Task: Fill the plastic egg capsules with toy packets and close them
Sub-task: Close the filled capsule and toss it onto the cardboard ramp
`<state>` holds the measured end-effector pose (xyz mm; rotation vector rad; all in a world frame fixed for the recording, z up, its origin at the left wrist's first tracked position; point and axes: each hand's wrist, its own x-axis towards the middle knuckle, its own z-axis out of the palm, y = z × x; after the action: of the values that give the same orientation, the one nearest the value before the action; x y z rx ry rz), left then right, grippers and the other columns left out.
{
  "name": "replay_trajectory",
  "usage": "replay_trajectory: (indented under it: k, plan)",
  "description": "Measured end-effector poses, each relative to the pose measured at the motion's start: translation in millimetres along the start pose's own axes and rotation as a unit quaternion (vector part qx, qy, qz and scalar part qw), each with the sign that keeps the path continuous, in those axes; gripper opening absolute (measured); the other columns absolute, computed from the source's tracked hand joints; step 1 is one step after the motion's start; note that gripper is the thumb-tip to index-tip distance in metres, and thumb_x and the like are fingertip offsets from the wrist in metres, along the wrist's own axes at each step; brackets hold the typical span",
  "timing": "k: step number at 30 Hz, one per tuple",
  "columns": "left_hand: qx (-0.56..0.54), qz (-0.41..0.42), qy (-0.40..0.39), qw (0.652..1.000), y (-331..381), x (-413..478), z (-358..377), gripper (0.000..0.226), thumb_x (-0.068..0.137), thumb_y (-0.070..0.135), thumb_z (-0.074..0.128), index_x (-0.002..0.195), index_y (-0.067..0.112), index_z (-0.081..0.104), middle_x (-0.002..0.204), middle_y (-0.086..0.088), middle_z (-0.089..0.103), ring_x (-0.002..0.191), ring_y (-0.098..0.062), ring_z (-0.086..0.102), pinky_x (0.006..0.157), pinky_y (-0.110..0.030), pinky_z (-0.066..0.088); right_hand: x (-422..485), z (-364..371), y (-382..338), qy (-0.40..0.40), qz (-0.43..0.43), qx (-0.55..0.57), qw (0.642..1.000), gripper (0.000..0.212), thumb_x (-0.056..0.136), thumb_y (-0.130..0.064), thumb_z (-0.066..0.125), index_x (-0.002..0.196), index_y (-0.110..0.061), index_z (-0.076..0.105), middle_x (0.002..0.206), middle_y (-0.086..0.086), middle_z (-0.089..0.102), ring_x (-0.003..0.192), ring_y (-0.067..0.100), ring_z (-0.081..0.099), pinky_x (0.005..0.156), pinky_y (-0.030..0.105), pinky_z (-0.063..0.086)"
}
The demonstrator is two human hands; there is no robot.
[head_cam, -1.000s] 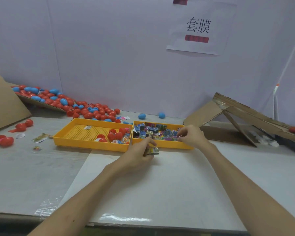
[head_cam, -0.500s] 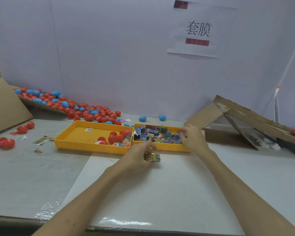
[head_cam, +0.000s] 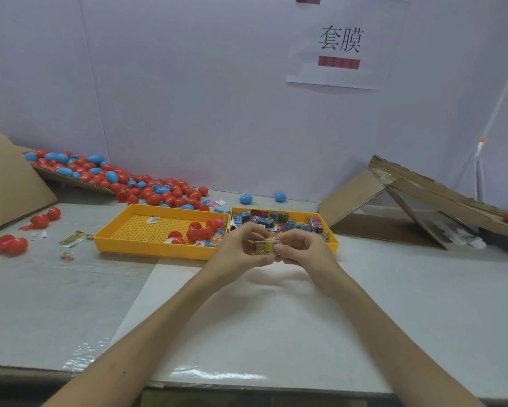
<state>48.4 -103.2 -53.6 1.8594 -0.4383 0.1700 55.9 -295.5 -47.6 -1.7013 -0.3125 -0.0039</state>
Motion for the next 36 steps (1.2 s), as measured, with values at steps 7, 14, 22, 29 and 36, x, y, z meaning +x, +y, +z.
replay_trajectory:
  k: [7,14,22,29,36]
  plan:
    - [-0.132,-0.048,0.054,0.989,4,1,-7,0.021,0.089,0.008,0.076,0.108,0.017,0.07,0.095,-0.005,0.074,0.084,-0.012,0.073,0.074,-0.025,0.059,0,0,-1,0.053,-0.028,0.063,0.996,0.011,0.084,-0.003,0.077,0.093,-0.008,0.073,0.087,0.008,0.077,0.077,0.014,0.072,0.069,0.024,0.058]
    - [-0.097,-0.021,0.043,0.994,4,-1,-3,0.024,0.086,0.003,0.078,0.1,0.02,0.069,0.086,0.0,0.077,0.077,-0.012,0.072,0.071,-0.025,0.058,-4,6,1,0.049,-0.077,0.013,0.996,0.014,0.083,0.0,0.077,0.088,-0.012,0.072,0.074,-0.001,0.075,0.071,0.014,0.072,0.067,0.024,0.057]
    - [-0.113,-0.027,0.065,0.991,6,0,-5,0.035,0.079,0.006,0.085,0.104,0.022,0.067,0.087,0.004,0.079,0.084,-0.011,0.075,0.069,-0.016,0.055,-4,6,0,0.034,-0.098,0.005,0.995,0.013,0.084,-0.005,0.078,0.087,-0.016,0.071,0.079,-0.005,0.072,0.08,0.011,0.068,0.072,0.024,0.054]
    - [-0.059,0.021,0.028,0.998,5,-2,-2,0.035,0.078,0.003,0.085,0.103,0.018,0.067,0.083,-0.001,0.077,0.079,-0.016,0.075,0.071,-0.025,0.06,-7,8,-3,0.006,-0.095,-0.025,0.995,0.031,0.08,-0.032,0.074,0.11,-0.024,0.073,0.091,-0.006,0.07,0.086,0.011,0.068,0.07,0.025,0.054]
    - [0.0,0.065,0.041,0.997,3,-3,-1,0.034,0.076,0.012,0.089,0.1,0.018,0.065,0.079,-0.001,0.068,0.063,-0.011,0.065,0.063,-0.025,0.056,-5,11,3,0.026,-0.112,-0.081,0.99,0.008,0.083,-0.017,0.082,0.09,-0.02,0.078,0.095,-0.006,0.072,0.094,0.007,0.068,0.079,0.025,0.054]
